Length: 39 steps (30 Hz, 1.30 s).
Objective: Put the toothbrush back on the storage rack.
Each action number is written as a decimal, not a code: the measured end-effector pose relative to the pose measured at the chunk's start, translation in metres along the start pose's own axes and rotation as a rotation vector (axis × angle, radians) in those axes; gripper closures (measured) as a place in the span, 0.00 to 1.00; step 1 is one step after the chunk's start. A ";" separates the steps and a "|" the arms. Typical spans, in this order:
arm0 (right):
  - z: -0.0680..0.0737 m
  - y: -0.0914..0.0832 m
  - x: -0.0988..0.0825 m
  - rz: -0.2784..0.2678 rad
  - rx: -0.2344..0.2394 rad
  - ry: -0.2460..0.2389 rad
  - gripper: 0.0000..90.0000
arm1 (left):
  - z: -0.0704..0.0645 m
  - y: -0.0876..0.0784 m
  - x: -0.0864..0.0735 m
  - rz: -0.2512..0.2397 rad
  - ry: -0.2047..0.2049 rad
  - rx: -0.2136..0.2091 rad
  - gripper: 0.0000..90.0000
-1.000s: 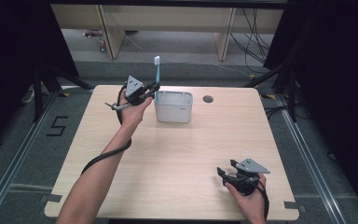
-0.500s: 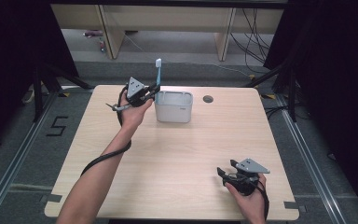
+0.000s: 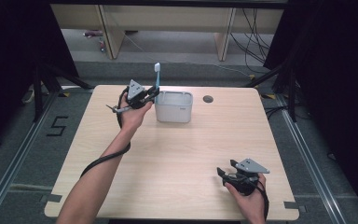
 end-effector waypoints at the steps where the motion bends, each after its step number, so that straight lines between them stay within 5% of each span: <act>1: 0.000 0.000 0.000 -0.003 -0.001 -0.004 0.39 | 0.000 0.000 -0.001 0.004 -0.001 0.001 0.87; 39: 0.003 -0.001 -0.001 0.029 0.011 0.024 0.39 | 0.000 0.002 -0.018 0.102 -0.056 0.027 0.87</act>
Point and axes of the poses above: each handheld gripper's, and its own axes: y roughly forward along the jaws, x roughly out of its top, z roughly to its left, the point moved 4 cm from there along y, roughly forward along the jaws, and after that the axes turned 15 degrees about -x, right-handed, at the moved point
